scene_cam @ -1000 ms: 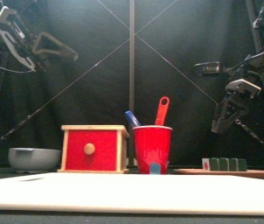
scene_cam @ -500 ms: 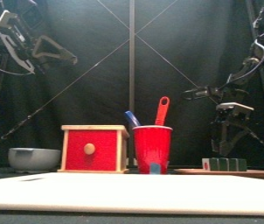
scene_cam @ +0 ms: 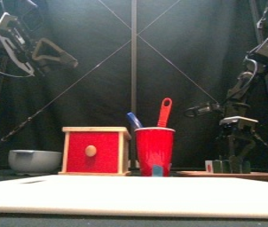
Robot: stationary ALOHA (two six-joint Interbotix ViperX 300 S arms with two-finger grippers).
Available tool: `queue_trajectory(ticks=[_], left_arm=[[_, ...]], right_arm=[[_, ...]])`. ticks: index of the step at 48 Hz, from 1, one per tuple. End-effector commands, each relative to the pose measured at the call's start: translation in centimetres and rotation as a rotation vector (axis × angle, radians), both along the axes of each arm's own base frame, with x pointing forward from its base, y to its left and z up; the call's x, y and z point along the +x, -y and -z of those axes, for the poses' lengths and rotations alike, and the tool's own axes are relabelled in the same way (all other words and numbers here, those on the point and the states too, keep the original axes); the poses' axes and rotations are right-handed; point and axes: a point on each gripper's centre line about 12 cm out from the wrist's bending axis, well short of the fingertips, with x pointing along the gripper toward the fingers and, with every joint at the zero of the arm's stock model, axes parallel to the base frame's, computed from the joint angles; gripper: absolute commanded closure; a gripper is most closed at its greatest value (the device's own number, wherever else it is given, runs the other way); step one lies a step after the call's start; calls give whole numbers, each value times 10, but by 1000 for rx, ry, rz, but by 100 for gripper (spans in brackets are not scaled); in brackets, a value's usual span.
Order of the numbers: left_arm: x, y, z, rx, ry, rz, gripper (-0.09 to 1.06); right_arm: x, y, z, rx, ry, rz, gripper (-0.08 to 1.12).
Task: Place sushi on board then cut the sushi with the knife then place the pieces on the plate
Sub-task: Place the sushi on the board
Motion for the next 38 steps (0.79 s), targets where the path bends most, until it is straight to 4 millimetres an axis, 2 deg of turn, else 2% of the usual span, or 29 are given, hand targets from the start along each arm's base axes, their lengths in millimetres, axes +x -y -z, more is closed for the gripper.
queue_trajectory(ticks=[1,8,17,22,30,38], left_arm=[[2,-2,-5,-1,18,-6,99],[2,-2,-5,-1,18,-6,99],[2,-2,-4,-2,15,-6,99],[1,-2,-3,-2,14,-6,99],[1,-1,-3,-3,14,-4,99],[1,-2,-2,-4,9,-7,99]], right_arm=[[5,5,-4,-10,23,8,4],[6,6,0,-7,14,8,10],[9,7,-1,-8,28,15,34],[11,6,-4,7,32,25,42],[16,1,-18,76,73,87,43],[28,-22,-35,178,142,110,43]])
